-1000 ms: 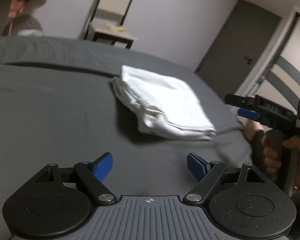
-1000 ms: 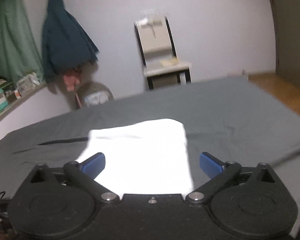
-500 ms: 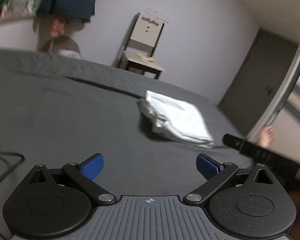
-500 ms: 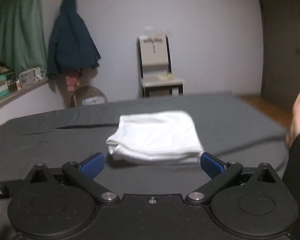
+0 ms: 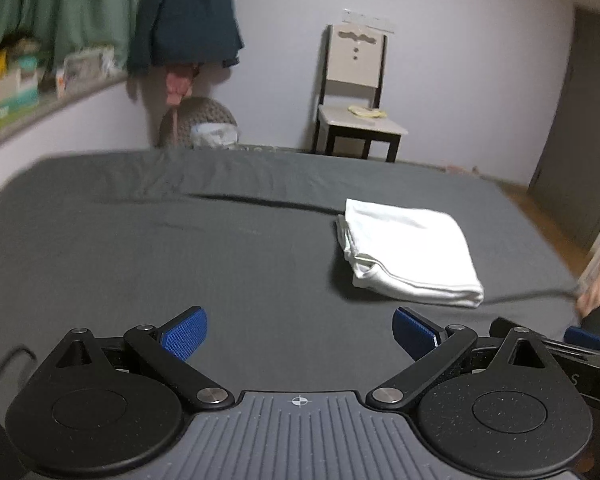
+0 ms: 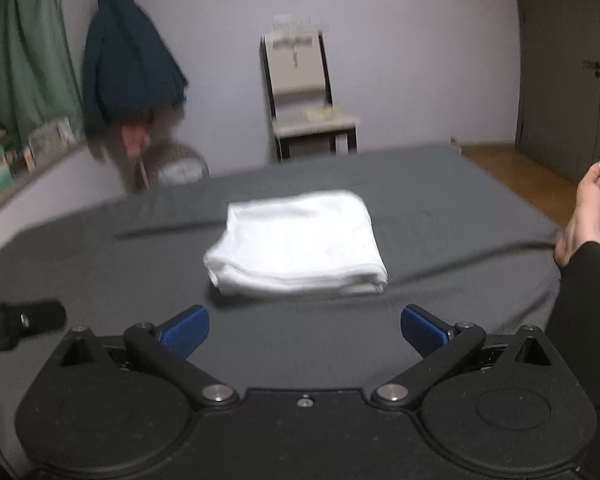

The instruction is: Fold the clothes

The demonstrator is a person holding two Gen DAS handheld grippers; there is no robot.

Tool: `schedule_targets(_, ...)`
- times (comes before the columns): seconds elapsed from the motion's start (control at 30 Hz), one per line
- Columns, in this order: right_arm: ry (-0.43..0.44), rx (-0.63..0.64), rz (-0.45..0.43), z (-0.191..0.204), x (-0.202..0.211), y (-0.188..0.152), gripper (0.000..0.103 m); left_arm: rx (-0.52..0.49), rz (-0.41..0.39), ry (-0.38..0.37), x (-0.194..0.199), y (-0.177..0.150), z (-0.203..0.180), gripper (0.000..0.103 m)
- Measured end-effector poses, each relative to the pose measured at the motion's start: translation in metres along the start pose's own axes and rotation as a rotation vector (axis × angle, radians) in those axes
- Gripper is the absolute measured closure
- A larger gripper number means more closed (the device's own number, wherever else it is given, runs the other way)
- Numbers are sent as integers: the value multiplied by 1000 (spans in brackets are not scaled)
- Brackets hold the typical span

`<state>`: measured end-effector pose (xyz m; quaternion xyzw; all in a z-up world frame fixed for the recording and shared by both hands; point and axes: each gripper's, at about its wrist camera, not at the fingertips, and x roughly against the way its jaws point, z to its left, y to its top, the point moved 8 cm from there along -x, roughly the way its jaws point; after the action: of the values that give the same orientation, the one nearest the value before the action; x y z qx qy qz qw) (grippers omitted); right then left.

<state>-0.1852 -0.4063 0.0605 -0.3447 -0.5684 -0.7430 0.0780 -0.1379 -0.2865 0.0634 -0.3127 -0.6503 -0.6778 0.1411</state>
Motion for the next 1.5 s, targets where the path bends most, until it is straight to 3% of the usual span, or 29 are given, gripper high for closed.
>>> schedule_targets(0.13,-10,-7,74,-13,-10,-2,0,-99,-39,51,6,7,-21,3)
schedule_targets(0.27,-37,-6,86,-22,-17,-4,0,-305,31,40,-1,5,-52,3)
schedule_targets(0.33,-50,-5,92,-26,-20,-5,0,-322,36,55,-4,3,-62,3)
schedule_targets(0.53,-90,-3,110,-39,-29,-8,0,-303,91,36,-19,1,-76,3)
schedule_targets(0.7,-88,-20,135,-48,-38,-9,0,-311,170,97,-43,-7,-73,3)
schedule_targets(0.8,-85,-28,140,-51,-41,-7,0,-285,198,97,-49,-10,-66,3)
schedule_targets(1.1,-65,-5,135,-48,-42,-6,0,-218,211,47,-50,-15,-52,3)
schedule_targets(1.5,-79,75,107,-37,-38,-5,0,-207,213,28,-48,-20,-51,3)
